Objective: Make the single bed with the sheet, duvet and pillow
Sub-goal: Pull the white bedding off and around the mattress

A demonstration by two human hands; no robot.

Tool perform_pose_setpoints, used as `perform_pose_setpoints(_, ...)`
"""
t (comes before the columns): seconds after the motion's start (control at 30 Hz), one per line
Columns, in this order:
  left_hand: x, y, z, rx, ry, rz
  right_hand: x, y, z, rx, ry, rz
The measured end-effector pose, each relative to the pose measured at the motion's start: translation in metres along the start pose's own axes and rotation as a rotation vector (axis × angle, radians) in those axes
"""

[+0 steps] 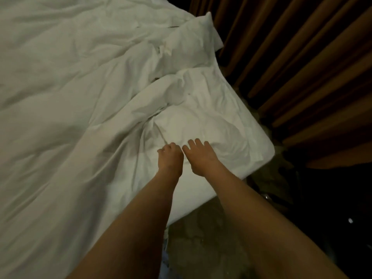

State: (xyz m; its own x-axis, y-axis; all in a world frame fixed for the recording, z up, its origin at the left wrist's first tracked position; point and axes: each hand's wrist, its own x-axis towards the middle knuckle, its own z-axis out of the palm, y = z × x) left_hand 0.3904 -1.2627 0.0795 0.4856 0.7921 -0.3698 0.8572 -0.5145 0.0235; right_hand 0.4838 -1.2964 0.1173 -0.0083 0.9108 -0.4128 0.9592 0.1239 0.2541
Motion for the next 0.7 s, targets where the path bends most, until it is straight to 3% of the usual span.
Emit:
perform_pose_setpoints(0.2,0.095,0.031,0.011,-0.035,0.041,-0.097,0.077,0.064,0.042,0.003,-0.065,-0.056)
perform_pose_setpoints(0.43,0.162,0.081,0.064,0.021,-0.122,-0.177,0.144,0.115,0.113,0.003,-0.192,-0.154)
perform_pose_setpoints(0.57,0.205,0.103,0.092,0.019,-0.129,-0.229,0.169,0.132,0.156,-0.109,-0.276,-0.191)
perform_pose_setpoints(0.7,0.237,0.110,0.133,-0.019,0.053,-0.227,0.195,0.129,0.197,-0.107,-0.244,-0.099)
